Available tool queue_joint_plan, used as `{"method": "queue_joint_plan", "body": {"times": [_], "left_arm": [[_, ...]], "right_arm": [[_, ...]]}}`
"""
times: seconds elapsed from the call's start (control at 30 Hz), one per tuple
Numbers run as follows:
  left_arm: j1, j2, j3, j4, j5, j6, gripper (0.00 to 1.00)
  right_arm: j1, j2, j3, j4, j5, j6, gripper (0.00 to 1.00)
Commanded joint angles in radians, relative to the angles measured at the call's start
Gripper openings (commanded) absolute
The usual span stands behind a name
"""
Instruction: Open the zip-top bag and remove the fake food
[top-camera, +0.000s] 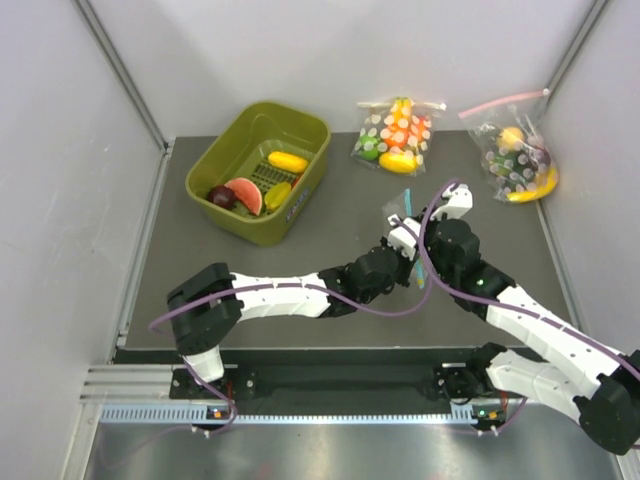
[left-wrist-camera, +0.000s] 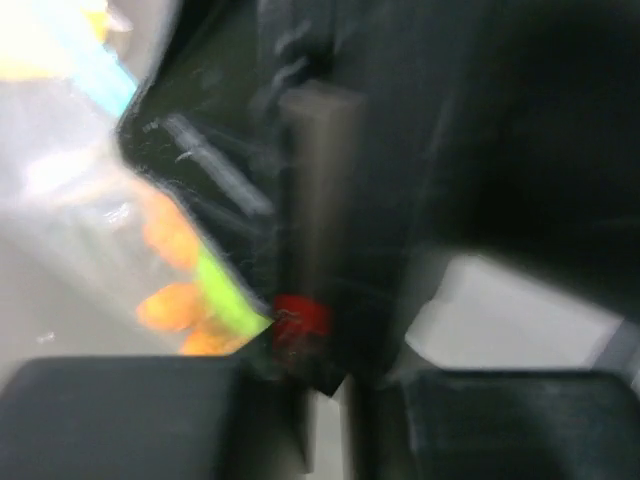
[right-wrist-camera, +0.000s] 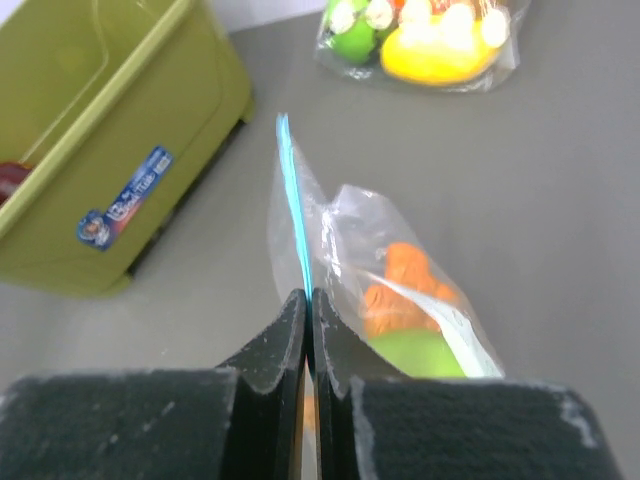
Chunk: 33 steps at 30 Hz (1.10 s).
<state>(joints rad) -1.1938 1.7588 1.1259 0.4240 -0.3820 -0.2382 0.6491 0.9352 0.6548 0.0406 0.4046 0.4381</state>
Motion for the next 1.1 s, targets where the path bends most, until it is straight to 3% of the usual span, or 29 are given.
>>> {"method": "queue_joint_plan", "body": {"times": [0.0, 0.07, 0.17, 0.27, 0.3, 0.4, 0.47, 0.5, 0.73, 1.07], "left_arm": [[0.062, 0.019, 0.023, -0.051, -0.072, -0.021, 0.07], [0.069, 0.015, 0.018, -0.057, -0.057, -0.029, 0.00], [0.089, -0.008, -0.008, -0.059, -0.028, -0.053, 0.00], [0.115, -0.045, -0.041, -0.056, 0.014, -0.084, 0.00], [0.126, -0.056, -0.061, -0.056, 0.028, -0.091, 0.00], [0.146, -0.110, -0.101, -0.060, 0.055, -0.104, 0.00], [0.155, -0.143, -0.117, -0.068, 0.095, -0.108, 0.00], [0.166, -0.153, -0.126, -0.085, 0.106, -0.110, 0.00], [0.212, -0.254, -0.163, -0.096, 0.181, -0.133, 0.00], [0.422, -0.370, -0.224, 0.033, 0.474, -0.404, 0.00]], "right_arm": [[0.034, -0.033, 0.011, 0.035, -0.069, 0.021, 0.00], [0.034, -0.036, 0.009, 0.036, -0.061, 0.013, 0.00], [0.035, -0.045, 0.011, 0.032, -0.043, 0.002, 0.01], [0.032, -0.064, 0.014, 0.024, 0.009, -0.022, 0.21], [0.034, -0.070, 0.023, 0.006, 0.029, -0.032, 0.37], [0.024, -0.102, 0.052, -0.031, 0.106, -0.071, 0.58], [0.001, -0.119, 0.066, -0.038, 0.132, -0.094, 0.64], [-0.008, -0.133, 0.078, -0.057, 0.134, -0.099, 0.71], [-0.054, -0.188, 0.028, -0.053, 0.071, -0.196, 0.79], [0.001, -0.361, -0.294, 0.240, -0.343, -0.303, 0.77]]}}
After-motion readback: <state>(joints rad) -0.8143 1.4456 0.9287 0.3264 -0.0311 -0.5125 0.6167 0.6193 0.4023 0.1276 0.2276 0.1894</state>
